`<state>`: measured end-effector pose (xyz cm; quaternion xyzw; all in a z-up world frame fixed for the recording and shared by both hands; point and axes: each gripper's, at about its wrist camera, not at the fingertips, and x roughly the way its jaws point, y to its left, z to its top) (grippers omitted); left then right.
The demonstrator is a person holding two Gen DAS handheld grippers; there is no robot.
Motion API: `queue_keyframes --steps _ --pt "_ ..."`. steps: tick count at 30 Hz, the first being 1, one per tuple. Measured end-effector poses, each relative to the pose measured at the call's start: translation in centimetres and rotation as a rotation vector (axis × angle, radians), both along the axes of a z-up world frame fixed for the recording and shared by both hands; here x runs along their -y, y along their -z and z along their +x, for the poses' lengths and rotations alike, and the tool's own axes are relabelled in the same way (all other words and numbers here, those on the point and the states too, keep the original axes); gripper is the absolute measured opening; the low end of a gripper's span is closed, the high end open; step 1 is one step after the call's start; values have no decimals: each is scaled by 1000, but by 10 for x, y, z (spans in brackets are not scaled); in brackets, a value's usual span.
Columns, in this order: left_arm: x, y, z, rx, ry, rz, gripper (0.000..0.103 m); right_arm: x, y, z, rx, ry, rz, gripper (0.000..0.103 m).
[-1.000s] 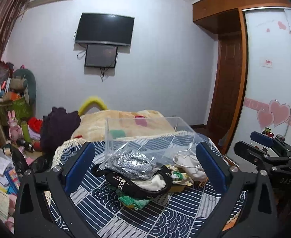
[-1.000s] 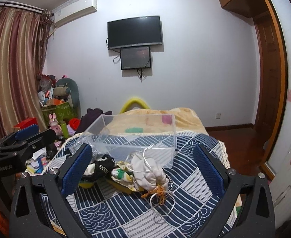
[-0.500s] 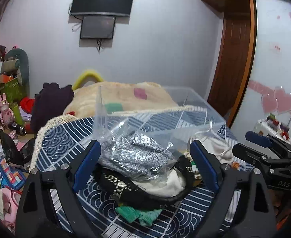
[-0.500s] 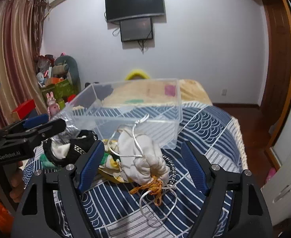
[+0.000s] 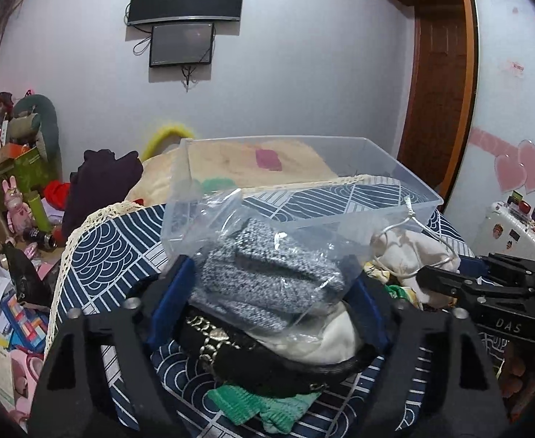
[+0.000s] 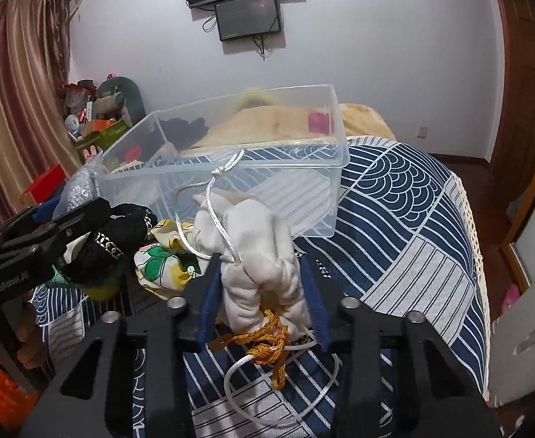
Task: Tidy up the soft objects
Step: 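Grasp the white drawstring pouch with the right tool while the left tool grasps the bagged grey knit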
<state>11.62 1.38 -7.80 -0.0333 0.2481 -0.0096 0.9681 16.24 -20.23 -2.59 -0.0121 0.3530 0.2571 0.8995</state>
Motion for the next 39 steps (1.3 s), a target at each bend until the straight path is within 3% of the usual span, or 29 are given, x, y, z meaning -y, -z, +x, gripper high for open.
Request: queue_keyframes --steps 4,8,16,26,30,34,39 --pt "-5 3 -3 3 -15 -16 62 2 -1 -4 17 7 -7 21" --pt "-6 3 -9 12 -25 -1 57 7 -8 -7 45 22 4 19" --pt "-7 -11 -24 59 -24 21 56 10 -32 -20 133 28 24 18" --pt "-18 -42 -32 123 -21 -21 56 11 -66 -16 212 33 86 18" --pt "-23 -55 -27 137 -7 -53 56 8 -78 -9 250 44 93 18" --pt "-25 -68 -17 161 -21 -35 56 2 -83 4 269 55 90 18" --pt "-29 -73 7 132 -2 -49 56 -9 -78 25 253 57 78 18"
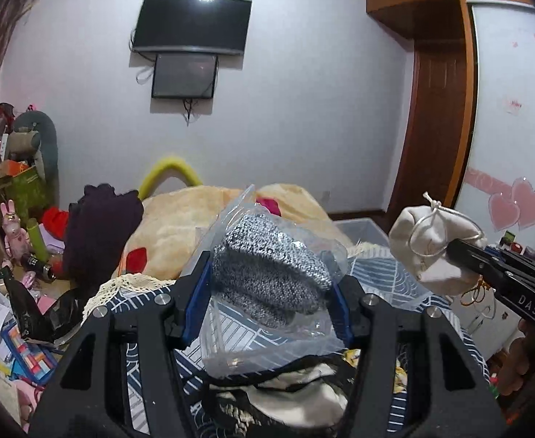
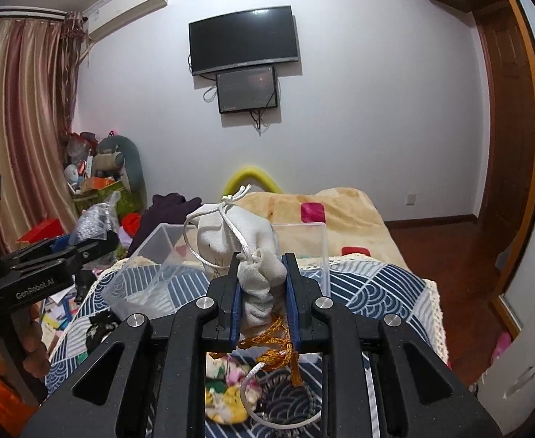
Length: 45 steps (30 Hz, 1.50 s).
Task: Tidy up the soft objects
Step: 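Grasp the white drawstring pouch with the right tool while the left tool grasps the bagged grey knit, then drop the pouch and bagged knit into the clear box with both tools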
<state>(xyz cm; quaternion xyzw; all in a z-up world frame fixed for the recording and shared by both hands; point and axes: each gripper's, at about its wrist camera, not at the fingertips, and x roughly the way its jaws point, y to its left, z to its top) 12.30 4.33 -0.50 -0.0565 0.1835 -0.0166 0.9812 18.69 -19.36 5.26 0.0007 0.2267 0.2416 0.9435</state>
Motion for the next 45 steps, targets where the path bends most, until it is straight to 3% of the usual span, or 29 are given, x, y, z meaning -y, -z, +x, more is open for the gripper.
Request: queue_keyframes --steps 11,15,21,25,29,34,45 --pt "-5 25 68 -202 26 19 56 -38 30 40 -106 -13 -93 18" --pt "-2 31 75 -224 26 50 57 -44 41 47 -162 -21 -123 18" --pt "8 32 83 -259 31 99 72 -41 45 45 -185 -14 -156 27" --pt "10 30 82 -248 25 121 79 -37 36 40 -153 -13 -156 47" --pt "10 27 78 -237 23 122 93 -36 25 34 -120 -15 -148 54" --pt "9 16 68 -199 6 124 99 -28 13 21 -86 -21 -113 63" --pt "8 -2 34 -137 28 94 101 -16 8 -4 -64 -44 -73 66"
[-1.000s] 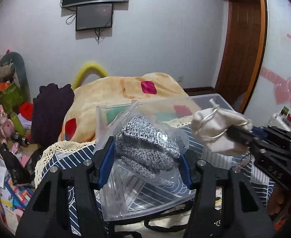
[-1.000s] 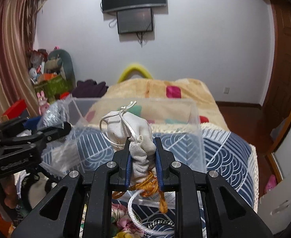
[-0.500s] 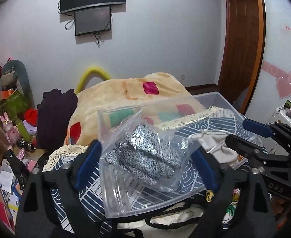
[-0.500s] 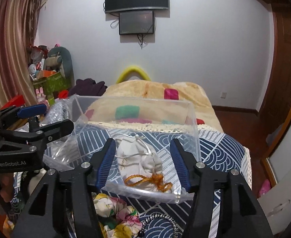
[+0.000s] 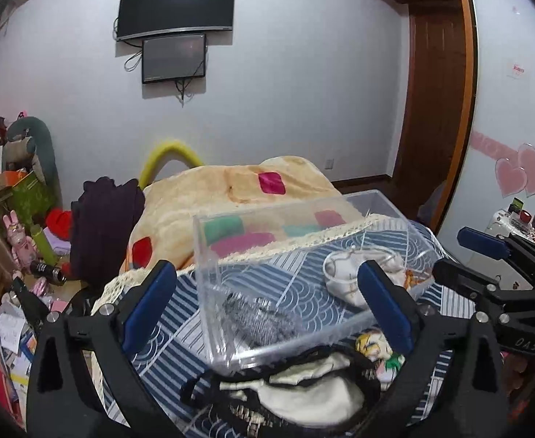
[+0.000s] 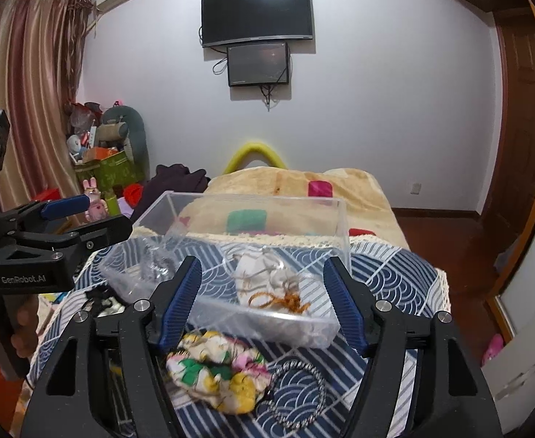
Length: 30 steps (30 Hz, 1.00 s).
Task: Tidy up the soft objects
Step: 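Drop the pouch and bagged knit into the clear box with both tools, then grasp the floral scarf with the right tool while the left tool grasps the black chain bag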
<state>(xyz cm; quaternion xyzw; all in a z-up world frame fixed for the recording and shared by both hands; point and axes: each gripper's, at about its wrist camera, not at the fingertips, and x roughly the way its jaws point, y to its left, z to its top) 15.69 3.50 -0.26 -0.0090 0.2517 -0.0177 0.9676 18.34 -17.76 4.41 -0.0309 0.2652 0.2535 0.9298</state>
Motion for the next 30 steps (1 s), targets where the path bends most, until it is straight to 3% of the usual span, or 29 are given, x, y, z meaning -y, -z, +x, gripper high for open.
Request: queue_keyframes --steps 10,16,22,26,29,30 --pt "5 30 -41 -29 -24 -4 102 -6 28 -28 -39 -33 -51 66" --pt "18 51 -63 -55 16 -24 103 -9 47 -39 -82 -61 -82 66" --pt "29 68 -66 -91 43 -8 103 -12 61 -28 -145 -75 -72 66" --pt "24 79 -60 -109 -8 10 103 -14 71 -19 -207 -101 -46 66" --pt "15 84 -56 -115 -13 -36 103 -17 76 -16 -230 -113 -45 57" --pt "11 84 -56 -112 -13 -56 103 -18 77 -16 -239 -120 -41 47"
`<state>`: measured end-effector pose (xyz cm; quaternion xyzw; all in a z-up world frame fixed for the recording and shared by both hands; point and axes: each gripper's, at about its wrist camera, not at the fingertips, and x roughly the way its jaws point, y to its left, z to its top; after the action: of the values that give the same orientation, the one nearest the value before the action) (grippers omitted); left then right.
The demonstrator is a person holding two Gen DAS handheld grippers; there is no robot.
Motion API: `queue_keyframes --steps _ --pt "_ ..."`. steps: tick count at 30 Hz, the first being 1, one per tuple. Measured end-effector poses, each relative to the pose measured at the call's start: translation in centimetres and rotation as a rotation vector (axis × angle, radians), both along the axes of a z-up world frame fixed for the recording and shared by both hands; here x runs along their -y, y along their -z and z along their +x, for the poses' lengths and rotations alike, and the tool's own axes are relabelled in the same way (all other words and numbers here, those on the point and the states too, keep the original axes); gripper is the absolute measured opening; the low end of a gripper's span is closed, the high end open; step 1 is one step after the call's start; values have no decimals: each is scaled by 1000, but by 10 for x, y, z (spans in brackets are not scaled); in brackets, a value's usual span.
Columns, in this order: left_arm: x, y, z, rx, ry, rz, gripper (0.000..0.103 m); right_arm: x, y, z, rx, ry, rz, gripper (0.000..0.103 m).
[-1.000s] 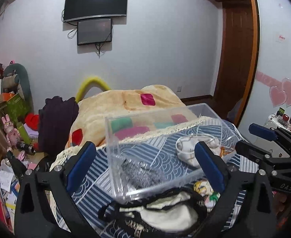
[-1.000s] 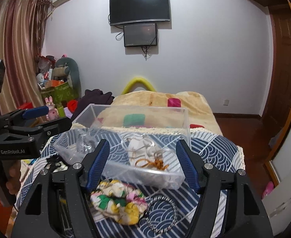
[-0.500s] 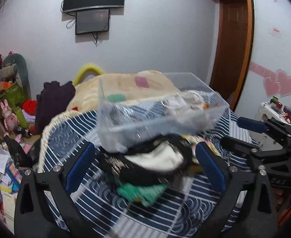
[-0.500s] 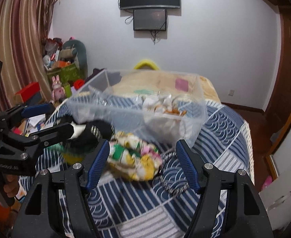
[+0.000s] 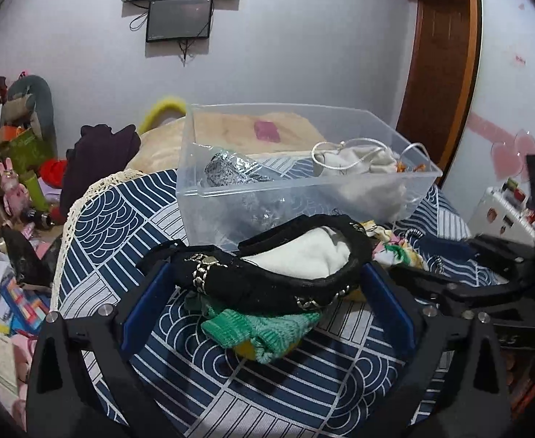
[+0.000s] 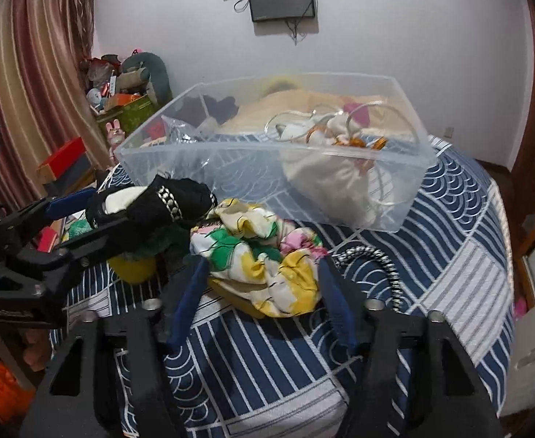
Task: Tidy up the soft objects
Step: 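Grasp the floral scarf with the right tool while the left tool grasps the black chain bag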
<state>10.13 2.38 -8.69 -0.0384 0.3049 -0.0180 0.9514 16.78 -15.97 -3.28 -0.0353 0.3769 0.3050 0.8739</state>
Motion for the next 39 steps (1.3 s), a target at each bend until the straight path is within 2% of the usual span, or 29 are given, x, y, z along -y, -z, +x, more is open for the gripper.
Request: queue_keyframes --steps 1,2,3,4,7,10,18,25,39 --pt "-2 0 -1 7 1 -14 99 -1 1 0 -10 -5 1 38" --pt "-3 -1 0 11 3 -19 97 0 2 -1 -9 -4 0 36" --pt "-4 -1 -1 18 6 -27 91 0 1 -3 -4 -2 1 33" --pt "-5 -1 -1 22 11 -36 85 1 0 -4 1 0 2 26" --pt "-5 -1 -2 22 33 -47 78 4 -3 -8 21 7 2 16" --pt "-3 -3 -5 31 39 -48 64 7 -6 -12 43 13 4 13" --pt "-6 -12 -12 66 17 -27 42 16 -20 -17 91 39 23 13" --pt "-14 -26 -18 108 1 -27 32 24 -29 -20 116 56 52 13" --pt "-17 -58 -28 212 9 -25 30 29 -52 -24 187 73 87 13"
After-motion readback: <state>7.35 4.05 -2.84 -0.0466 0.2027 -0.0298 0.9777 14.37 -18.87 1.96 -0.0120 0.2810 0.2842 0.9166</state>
